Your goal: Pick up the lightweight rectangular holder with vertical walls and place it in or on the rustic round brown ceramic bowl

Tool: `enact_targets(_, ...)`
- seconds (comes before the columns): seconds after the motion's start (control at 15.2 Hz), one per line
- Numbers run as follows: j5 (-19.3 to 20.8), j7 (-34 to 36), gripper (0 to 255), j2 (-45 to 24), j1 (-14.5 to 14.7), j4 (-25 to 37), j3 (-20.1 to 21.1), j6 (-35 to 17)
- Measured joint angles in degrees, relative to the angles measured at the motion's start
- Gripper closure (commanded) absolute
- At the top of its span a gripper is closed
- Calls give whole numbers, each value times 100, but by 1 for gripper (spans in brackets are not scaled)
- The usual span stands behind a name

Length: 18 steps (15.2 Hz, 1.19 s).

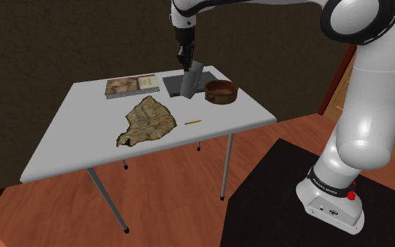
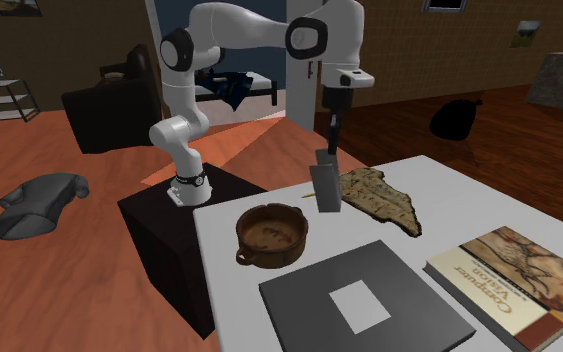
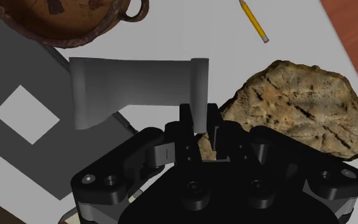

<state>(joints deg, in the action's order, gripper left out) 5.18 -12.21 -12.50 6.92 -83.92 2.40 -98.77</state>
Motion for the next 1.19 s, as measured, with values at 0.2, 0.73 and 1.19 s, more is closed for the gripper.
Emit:
enact_targets(0.2,0,-13,255,-40,7,295,3,255)
enact_targets(0.73,-5,-111,255,-163,-14,1066,-14,898)
enact_targets(1.19,-105,-888,255,152,-502,1115,-298,1199)
